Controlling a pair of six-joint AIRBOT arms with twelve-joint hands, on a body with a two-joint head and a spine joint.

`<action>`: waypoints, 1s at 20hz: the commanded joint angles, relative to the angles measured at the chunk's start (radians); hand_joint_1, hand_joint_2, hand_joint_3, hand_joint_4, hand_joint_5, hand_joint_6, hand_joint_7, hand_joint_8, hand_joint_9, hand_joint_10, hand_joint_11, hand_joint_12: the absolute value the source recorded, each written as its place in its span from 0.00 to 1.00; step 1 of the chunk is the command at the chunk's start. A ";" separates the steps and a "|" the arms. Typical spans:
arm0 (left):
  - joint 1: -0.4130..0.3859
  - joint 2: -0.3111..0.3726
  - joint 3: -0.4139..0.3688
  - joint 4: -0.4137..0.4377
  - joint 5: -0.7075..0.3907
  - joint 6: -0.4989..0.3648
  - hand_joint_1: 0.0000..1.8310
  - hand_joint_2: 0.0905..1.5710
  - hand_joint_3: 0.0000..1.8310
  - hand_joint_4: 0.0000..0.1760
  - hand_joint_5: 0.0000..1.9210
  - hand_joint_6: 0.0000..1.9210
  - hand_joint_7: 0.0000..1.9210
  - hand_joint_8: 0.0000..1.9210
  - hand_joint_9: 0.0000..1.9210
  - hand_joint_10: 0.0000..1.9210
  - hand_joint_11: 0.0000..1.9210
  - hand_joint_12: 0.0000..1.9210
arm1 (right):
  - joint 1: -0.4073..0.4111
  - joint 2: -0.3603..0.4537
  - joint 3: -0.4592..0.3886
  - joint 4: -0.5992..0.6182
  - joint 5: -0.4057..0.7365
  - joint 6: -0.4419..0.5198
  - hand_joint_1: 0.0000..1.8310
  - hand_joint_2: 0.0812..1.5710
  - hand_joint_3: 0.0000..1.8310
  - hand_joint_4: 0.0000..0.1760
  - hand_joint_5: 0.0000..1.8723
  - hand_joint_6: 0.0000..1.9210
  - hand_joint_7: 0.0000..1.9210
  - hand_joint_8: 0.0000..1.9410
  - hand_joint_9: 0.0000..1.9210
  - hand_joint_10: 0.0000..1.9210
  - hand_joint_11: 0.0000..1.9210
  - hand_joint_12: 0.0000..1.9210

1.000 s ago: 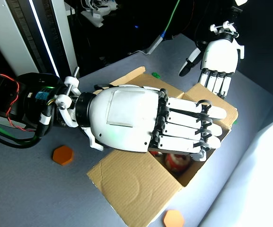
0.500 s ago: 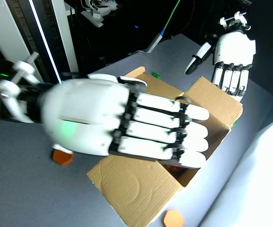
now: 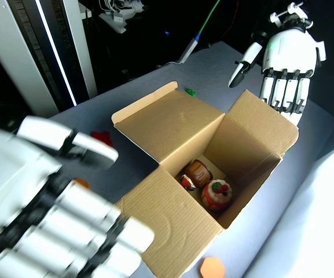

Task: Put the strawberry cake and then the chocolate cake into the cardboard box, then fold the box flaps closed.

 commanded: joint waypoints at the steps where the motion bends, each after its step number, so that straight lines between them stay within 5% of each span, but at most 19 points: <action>1: -0.014 -0.009 0.002 -0.050 -0.014 0.000 0.00 0.74 0.00 0.00 0.07 0.00 0.08 0.00 0.08 0.00 0.00 0.33 | -0.001 0.008 0.000 0.000 0.094 -0.037 0.00 0.77 0.00 0.00 0.07 0.00 0.08 0.01 0.07 0.01 0.00 0.22; 8: 0.005 -0.069 -0.007 0.020 -0.031 -0.001 0.00 0.76 0.00 0.00 0.08 0.00 0.08 0.00 0.08 0.00 0.00 0.31 | -0.093 -0.059 0.021 0.232 0.057 -0.404 0.00 0.78 0.00 0.00 0.05 0.00 0.06 0.00 0.03 0.00 0.00 0.06; 11: 0.017 -0.096 0.008 0.039 -0.050 0.005 0.00 0.75 0.00 0.00 0.09 0.00 0.08 0.00 0.08 0.00 0.00 0.31 | -0.134 -0.096 0.032 0.232 0.005 -0.461 0.00 0.78 0.00 0.00 0.05 0.00 0.07 0.00 0.05 0.01 0.00 0.20; 15: 0.040 -0.127 0.032 0.059 -0.081 0.051 0.00 0.74 0.00 0.00 0.10 0.00 0.08 0.00 0.09 0.00 0.00 0.33 | -0.154 -0.183 0.088 0.227 0.008 -0.458 0.00 0.78 0.00 0.00 0.06 0.00 0.08 0.00 0.04 0.00 0.00 0.02; 18: 0.077 -0.141 0.052 0.070 -0.095 0.064 0.00 0.75 0.00 0.00 0.11 0.00 0.08 0.00 0.09 0.00 0.00 0.30 | -0.149 -0.194 0.100 0.079 0.019 -0.297 0.00 0.78 0.00 0.00 0.05 0.00 0.07 0.00 0.04 0.00 0.00 0.09; 20: 0.088 -0.141 0.055 0.071 -0.095 0.064 0.00 0.75 0.00 0.00 0.10 0.00 0.07 0.00 0.07 0.00 0.00 0.26 | -0.116 -0.185 0.095 0.072 0.018 -0.286 0.00 0.78 0.00 0.00 0.06 0.00 0.08 0.00 0.06 0.01 0.00 0.17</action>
